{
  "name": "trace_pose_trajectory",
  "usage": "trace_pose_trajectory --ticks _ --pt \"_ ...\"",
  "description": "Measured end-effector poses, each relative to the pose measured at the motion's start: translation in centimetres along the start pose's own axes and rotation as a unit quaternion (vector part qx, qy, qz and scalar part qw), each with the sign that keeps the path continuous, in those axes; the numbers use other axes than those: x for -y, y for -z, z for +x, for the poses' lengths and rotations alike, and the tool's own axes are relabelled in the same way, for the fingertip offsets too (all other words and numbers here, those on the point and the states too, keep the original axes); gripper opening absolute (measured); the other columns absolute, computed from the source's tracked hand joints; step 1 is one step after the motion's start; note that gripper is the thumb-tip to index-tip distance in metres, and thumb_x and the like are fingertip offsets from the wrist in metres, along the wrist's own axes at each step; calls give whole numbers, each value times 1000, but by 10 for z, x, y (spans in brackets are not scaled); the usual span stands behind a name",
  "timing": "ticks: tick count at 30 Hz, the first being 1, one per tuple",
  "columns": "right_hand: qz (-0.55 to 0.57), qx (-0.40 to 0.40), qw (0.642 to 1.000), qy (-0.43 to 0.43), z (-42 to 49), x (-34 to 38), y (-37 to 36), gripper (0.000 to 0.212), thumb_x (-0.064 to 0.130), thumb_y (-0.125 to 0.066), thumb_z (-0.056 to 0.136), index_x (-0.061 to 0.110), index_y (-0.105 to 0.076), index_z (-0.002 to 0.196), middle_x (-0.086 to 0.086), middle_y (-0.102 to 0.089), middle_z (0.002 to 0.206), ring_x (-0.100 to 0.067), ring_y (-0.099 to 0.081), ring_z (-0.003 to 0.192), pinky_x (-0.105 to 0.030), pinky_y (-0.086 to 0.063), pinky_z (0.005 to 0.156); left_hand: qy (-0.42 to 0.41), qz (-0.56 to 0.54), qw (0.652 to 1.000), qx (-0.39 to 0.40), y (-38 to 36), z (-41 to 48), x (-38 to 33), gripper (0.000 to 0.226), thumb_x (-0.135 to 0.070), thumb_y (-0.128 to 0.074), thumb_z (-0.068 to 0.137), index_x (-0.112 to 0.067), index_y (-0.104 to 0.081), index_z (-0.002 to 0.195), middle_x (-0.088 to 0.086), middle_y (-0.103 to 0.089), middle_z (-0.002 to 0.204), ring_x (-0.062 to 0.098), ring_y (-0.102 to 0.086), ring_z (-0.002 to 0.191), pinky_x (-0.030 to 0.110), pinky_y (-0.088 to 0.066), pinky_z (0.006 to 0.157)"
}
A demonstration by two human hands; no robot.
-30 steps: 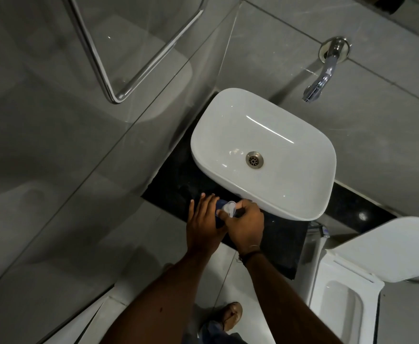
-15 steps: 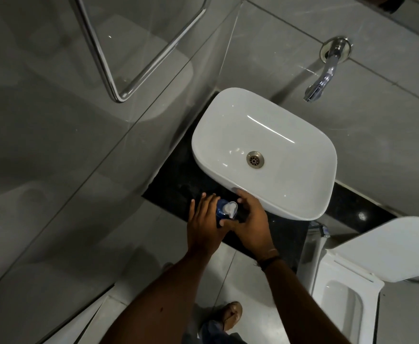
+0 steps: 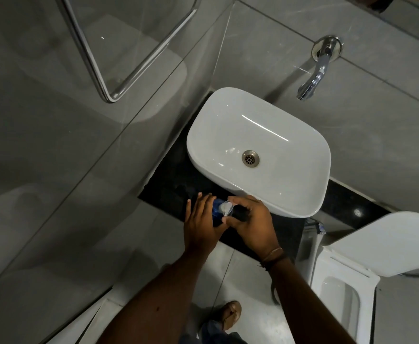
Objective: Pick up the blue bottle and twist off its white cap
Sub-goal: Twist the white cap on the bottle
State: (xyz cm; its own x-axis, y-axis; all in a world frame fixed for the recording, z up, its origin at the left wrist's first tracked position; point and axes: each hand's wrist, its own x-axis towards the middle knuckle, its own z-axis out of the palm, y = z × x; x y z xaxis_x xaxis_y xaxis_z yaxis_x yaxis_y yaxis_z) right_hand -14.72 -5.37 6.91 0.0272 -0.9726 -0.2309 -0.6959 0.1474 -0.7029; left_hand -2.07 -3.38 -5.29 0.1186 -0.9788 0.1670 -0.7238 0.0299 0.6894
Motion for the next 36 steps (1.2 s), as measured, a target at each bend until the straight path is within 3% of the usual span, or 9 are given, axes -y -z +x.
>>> trace_pose_trajectory --ticks 5,10,17,19,21,23,26,29,36 --pt "-11 -21 999 -21 -1 3 -4 54 25 -93 73 27 -76 124 11 -72 118 -4 -62 108 -5 -41 91 -2 1 1000 0 3 1 -2 70 -58 -54 91 -3 -63 134 12 -67 138 31 -52 140 59 -36 119" --pt "-16 -24 999 -31 -4 5 -5 56 26 -93 73 26 -75 126 8 -73 121 -9 -64 114 -27 -53 104 -2 1 1000 -1 1 0 -1 64 -51 -57 91 -4 -63 134 11 -67 138 30 -52 140 57 -36 119" --pt "88 6 994 -61 -8 -5 0 83 12 -97 64 15 -63 141 1 -67 130 -10 -65 118 -26 -53 105 28 -33 999 30 8 -1 -5 68 -46 -62 87 -3 -57 140 15 -60 144 35 -52 139 57 -48 109" --pt "152 7 982 -112 -9 -12 0 74 -2 -89 72 11 -63 140 -3 -67 129 -10 -66 115 -31 -55 106 61 -57 995 60 13 -2 -9 86 -62 -67 81 -7 -50 146 12 -55 150 31 -50 140 50 -51 108" --pt "211 3 963 -169 -9 -18 -4 52 -12 -73 82 16 -69 126 -6 -71 123 -10 -69 105 -30 -60 96 97 -73 990 78 18 -2 -13 104 -74 -71 72 -11 -45 150 9 -52 152 28 -49 139 43 -51 105" --pt "252 4 942 -220 -10 -22 -11 38 -6 -60 94 25 -70 115 -1 -73 113 -14 -70 103 -23 -60 79 121 -79 986 85 19 -1 -14 105 -68 -81 68 -14 -45 150 8 -52 150 28 -51 135 41 -53 98" --pt "316 6 903 -292 -7 -28 -24 23 15 -55 106 24 -70 120 -1 -74 115 -21 -72 107 -35 -59 89 131 -88 983 89 19 -2 -14 92 -54 -87 70 -14 -52 144 7 -59 139 27 -60 123 30 -51 85" --pt "339 4 889 -308 -3 -33 -37 32 24 -54 107 14 -67 135 -12 -72 131 -31 -69 122 -51 -54 110 127 -101 983 85 17 -4 -17 82 -53 -85 75 -14 -55 140 6 -61 133 24 -63 116 29 -52 83" --pt "384 -16 870 -309 7 -29 -46 32 21 -53 107 10 -68 133 -16 -74 129 -30 -72 118 -42 -59 100 123 -112 984 70 28 6 -15 79 -48 -85 76 -15 -55 142 4 -61 135 25 -62 120 43 -58 90"
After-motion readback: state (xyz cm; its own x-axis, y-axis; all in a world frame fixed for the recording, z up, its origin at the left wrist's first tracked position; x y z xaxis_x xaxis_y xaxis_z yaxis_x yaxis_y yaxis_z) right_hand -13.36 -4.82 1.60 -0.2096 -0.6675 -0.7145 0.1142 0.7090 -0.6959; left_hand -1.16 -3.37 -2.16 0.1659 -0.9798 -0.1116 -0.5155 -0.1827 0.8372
